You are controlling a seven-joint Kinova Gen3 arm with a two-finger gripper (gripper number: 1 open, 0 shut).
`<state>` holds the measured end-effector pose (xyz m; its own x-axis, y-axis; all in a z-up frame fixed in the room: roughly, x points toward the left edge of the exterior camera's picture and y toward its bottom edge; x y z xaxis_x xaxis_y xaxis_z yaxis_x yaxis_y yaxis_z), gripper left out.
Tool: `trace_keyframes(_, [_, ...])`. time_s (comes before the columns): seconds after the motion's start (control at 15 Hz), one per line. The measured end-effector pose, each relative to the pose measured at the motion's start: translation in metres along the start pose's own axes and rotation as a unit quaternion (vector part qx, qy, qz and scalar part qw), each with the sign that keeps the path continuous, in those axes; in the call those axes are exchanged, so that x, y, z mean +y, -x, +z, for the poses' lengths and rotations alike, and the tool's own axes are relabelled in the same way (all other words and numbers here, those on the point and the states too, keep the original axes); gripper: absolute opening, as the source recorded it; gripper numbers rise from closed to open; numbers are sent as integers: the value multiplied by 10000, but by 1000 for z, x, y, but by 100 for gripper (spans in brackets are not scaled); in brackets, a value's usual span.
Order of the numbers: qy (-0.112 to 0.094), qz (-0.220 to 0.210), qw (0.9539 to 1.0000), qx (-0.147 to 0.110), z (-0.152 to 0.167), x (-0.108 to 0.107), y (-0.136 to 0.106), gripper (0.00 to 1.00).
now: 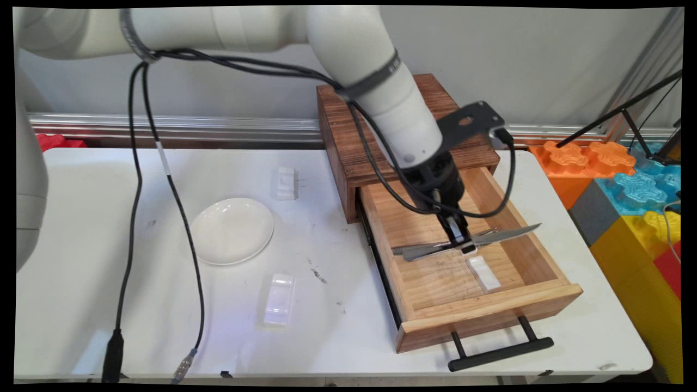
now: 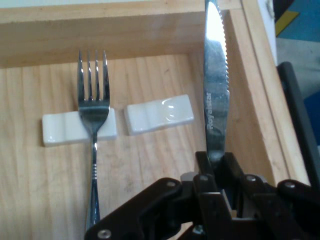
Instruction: Place the picked object into the drawer
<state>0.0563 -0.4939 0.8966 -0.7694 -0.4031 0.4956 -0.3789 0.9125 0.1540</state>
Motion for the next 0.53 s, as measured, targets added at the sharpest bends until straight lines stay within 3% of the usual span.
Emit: trace_keyframes(0.53, [-61, -140, 9999, 1, 62, -8, 4, 0])
